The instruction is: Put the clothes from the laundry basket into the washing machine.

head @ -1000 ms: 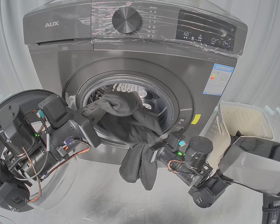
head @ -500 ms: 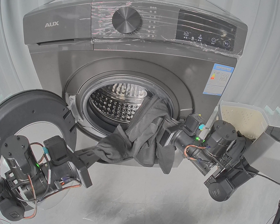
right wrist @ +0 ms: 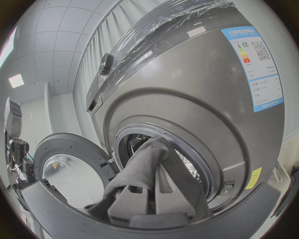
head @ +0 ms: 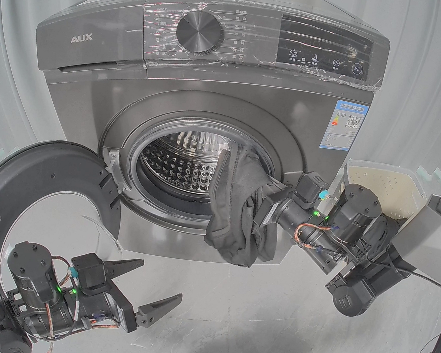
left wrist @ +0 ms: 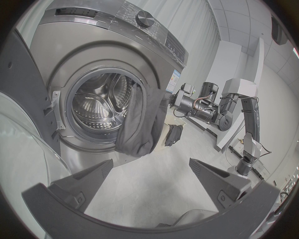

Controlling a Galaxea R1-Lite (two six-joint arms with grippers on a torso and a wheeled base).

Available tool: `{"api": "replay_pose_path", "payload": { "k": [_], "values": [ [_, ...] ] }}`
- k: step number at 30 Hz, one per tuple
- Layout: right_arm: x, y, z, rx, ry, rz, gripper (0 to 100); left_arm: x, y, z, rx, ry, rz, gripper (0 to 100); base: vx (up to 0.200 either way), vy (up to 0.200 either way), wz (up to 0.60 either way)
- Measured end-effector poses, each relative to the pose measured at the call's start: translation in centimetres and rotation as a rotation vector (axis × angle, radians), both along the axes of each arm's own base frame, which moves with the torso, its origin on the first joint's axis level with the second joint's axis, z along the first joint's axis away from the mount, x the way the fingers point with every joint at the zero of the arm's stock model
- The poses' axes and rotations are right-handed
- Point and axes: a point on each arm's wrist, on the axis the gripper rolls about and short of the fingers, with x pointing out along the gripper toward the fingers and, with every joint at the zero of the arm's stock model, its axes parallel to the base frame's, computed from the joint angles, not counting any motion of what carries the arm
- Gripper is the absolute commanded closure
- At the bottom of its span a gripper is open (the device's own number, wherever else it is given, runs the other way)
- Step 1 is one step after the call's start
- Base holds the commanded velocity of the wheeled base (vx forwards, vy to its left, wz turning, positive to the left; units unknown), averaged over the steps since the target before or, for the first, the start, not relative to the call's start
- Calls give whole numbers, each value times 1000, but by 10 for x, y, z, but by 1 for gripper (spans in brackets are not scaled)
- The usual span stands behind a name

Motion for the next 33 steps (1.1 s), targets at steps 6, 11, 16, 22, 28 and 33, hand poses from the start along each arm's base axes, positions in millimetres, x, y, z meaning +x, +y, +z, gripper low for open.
{"api": "replay_pose_path", "payload": {
  "k": [6,11,16,22,28,33],
  "values": [
    [-5,4,2,4,-3,18,100,-1,1,-2,6,9,1,0,0,0,0],
    [-8,8,4,6,-6,29,100,1,0,-1,2,4,4,0,0,0,0],
    [-10,9,4,7,-5,35,100,5,-2,2,-13,-13,7,0,0,0,0],
    [-17,16,5,12,-5,60,100,25,-15,13,-60,-75,13,0,0,0,0],
    [-30,30,5,16,-2,106,100,48,-31,13,-76,-104,16,0,0,0,0],
    [-39,40,5,16,0,141,100,66,-41,8,-83,-113,23,0,0,0,0]
  ]
}}
